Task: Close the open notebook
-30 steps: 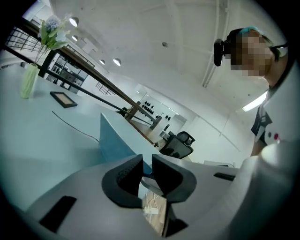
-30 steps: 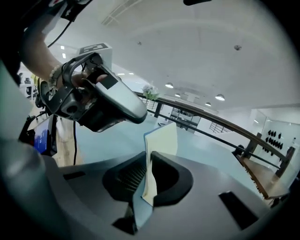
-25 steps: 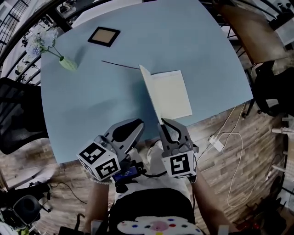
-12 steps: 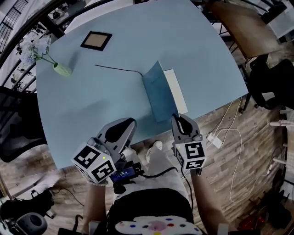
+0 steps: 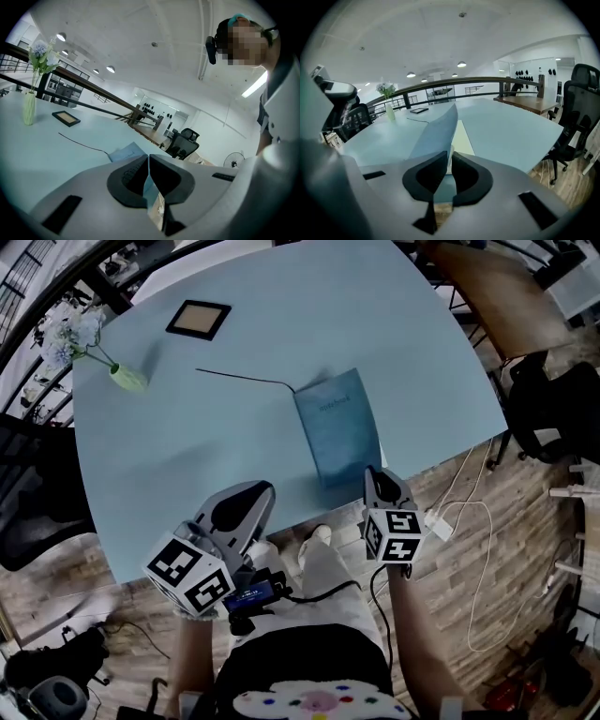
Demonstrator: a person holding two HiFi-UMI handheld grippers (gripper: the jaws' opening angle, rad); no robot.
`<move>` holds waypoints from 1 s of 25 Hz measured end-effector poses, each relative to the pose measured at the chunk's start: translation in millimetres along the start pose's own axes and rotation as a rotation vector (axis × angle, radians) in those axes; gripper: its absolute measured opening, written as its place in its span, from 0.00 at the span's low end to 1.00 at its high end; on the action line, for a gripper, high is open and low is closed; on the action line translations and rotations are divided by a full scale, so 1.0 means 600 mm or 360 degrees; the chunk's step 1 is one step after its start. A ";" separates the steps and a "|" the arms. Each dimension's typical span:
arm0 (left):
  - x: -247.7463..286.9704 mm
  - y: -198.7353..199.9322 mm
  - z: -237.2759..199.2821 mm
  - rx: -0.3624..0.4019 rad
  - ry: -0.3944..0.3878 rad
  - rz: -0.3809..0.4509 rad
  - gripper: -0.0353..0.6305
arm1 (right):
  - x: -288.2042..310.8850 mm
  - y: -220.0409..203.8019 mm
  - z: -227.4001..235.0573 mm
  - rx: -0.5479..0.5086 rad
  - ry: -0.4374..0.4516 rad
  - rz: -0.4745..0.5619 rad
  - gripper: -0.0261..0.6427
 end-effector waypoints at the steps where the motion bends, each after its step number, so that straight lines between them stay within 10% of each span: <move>1: -0.002 0.001 -0.001 0.0003 0.0004 0.0002 0.09 | 0.004 -0.004 0.001 -0.0019 -0.0021 -0.0023 0.11; 17: -0.041 0.029 0.007 0.0264 -0.0014 -0.0008 0.08 | -0.011 0.000 0.019 0.0090 -0.0235 -0.0146 0.32; 25: -0.071 0.062 0.031 0.0492 0.0039 0.0092 0.08 | -0.117 0.092 -0.036 0.0030 -0.0221 0.0139 0.15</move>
Point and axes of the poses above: the fingertips, and each gripper's own axes: x forward along the fingers, z to its right, y out of its top, the point moved 4 cm from there along -x, backward along the fingers, and after that the axes turned 10 degrees about -x, right-handed, at the moved point
